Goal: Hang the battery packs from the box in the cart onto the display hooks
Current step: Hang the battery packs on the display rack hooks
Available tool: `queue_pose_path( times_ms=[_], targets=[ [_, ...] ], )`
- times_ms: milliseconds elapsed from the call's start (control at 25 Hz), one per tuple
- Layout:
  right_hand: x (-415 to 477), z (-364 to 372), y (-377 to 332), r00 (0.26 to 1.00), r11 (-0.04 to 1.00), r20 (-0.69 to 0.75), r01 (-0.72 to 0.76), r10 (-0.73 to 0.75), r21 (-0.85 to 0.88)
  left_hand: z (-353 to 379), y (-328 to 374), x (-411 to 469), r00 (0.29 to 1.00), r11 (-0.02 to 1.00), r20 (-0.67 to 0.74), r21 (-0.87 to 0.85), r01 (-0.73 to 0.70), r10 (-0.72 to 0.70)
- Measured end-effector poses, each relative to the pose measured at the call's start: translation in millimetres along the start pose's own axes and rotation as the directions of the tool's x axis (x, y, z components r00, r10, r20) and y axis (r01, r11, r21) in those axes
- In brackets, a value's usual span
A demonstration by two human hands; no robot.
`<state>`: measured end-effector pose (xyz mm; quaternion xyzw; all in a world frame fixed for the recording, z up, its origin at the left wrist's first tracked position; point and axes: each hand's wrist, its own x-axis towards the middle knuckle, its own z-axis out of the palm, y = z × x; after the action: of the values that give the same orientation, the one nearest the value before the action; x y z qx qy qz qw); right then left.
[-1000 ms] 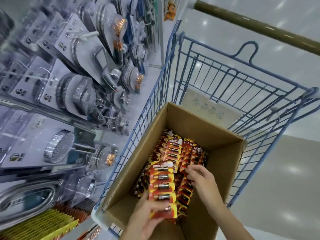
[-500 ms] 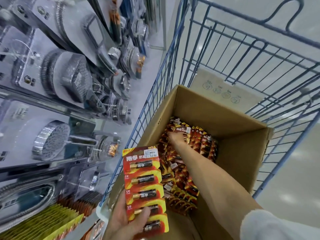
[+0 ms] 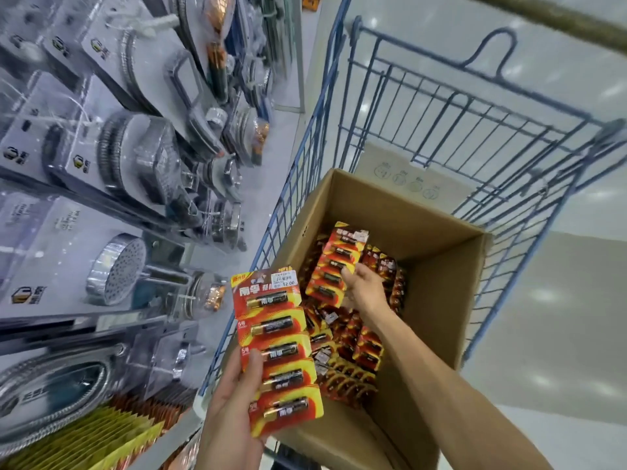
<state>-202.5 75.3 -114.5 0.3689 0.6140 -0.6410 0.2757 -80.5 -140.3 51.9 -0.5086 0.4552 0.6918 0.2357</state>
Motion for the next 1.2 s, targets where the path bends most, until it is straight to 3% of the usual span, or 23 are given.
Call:
queue_pose_path(
  times_ms=[80, 160, 240, 360, 520, 680, 840, 1040, 1200],
  targets=[
    [-73.5, -24.7, -11.9, 0.985, 0.991, 0.113, 0.124, -0.129, 0.055, 18.0, -1.2, -27.1, 0.977, 0.990, 0.172, -0.083, -0.112, 0.125],
    [-140.4, -45.5, -21.9, 0.955, 0.972, 0.184, 0.219, -0.232, 0.087, 17.8, -6.9, -45.3, 0.971, 0.984, 0.165, -0.066, -0.165, 0.174],
    [-194.4, -55.6, -33.5, 0.931, 0.950, 0.203, 0.281, -0.305, 0.136, 12.8, -4.9, -65.5, 0.937, 0.969, 0.247, -0.080, -0.234, 0.247],
    [-265.6, -65.3, -43.0, 0.913, 0.907, 0.182, 0.305, -0.366, 0.291, 0.1, -4.9, -102.3, 0.912, 0.943, 0.241, -0.106, -0.315, 0.332],
    [-322.5, -70.6, -35.4, 0.856, 0.842, 0.272, 0.288, -0.440, 0.456, -20.7, -29.3, -149.9, 0.842, 0.869, 0.228, -0.223, -0.443, 0.488],
    [-362.2, -71.1, -13.9, 0.778, 0.864, 0.418, 0.306, -0.469, 0.401, -52.4, -85.0, -203.6, 0.754, 0.747, 0.105, -0.274, -0.605, 0.649],
    [-407.7, -59.9, 12.5, 0.640, 0.895, 0.628, 0.352, -0.443, 0.273, -94.9, -146.2, -260.2, 0.688, 0.640, -0.092, -0.295, -0.710, 0.720],
    [-464.6, -13.6, 49.6, 0.473, 0.934, 0.825, 0.313, -0.309, 0.171, -149.9, -216.5, -321.4, 0.606, 0.488, -0.359, -0.370, -0.791, 0.710],
    [-514.0, 41.0, 86.6, 0.358, 0.929, 0.908, 0.362, -0.217, 0.079, -196.0, -268.2, -366.7, 0.528, 0.355, -0.576, -0.393, -0.848, 0.624]
  ],
)
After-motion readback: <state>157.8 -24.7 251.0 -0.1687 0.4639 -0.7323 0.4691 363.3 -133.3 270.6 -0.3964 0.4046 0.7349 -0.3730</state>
